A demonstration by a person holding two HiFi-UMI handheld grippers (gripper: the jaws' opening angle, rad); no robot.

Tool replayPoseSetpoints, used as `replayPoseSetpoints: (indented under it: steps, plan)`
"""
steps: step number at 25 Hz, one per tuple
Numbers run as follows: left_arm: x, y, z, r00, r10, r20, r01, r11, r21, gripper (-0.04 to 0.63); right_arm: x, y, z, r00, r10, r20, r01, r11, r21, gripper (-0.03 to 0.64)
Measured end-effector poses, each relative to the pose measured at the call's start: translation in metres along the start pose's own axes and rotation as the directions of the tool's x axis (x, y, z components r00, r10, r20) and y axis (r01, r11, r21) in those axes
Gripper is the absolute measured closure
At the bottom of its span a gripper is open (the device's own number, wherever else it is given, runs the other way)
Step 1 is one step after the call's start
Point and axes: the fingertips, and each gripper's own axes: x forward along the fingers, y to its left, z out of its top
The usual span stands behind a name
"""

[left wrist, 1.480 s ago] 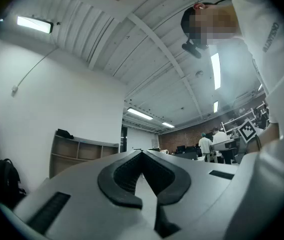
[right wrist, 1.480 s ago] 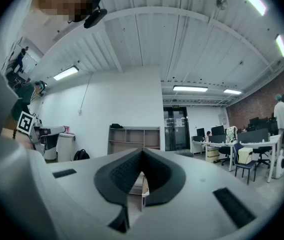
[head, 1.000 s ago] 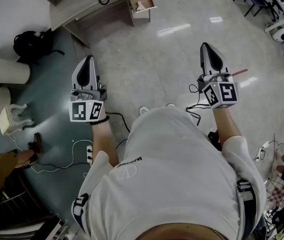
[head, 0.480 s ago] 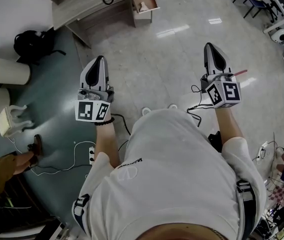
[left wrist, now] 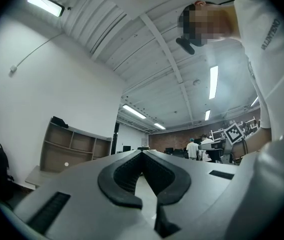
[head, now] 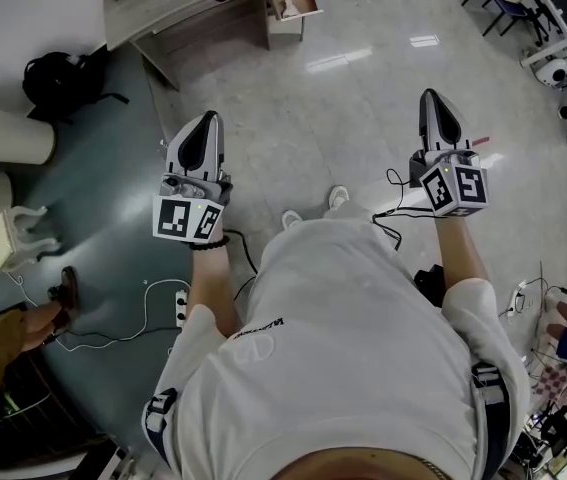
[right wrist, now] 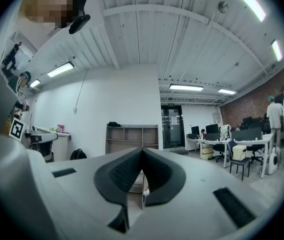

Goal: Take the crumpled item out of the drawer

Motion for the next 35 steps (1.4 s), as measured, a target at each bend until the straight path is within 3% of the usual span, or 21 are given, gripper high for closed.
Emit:
replayPoseSetpoints:
  steps: [16,22,35]
  plan:
    - [0.019,0.005,-0.001,0.999,0.034,-0.009,-0.034,0.999,0.024,0.597,0.039,-0.009,0.000,0.998,0.051,0.028,-0.051,0.999,0.019,0.618]
    - [0.049,0.005,-0.004,0.999,0.032,-0.019,-0.032,0.999,0.036,0.597,0.057,-0.028,-0.001,0.997,0.067,0.031,-0.068,0.997,0.022,0.618]
    - [0.164,0.010,-0.036,0.998,0.033,-0.053,-0.031,0.999,0.042,0.597,0.151,-0.090,-0.020,0.987,0.159,0.000,-0.159,0.987,0.023,0.618]
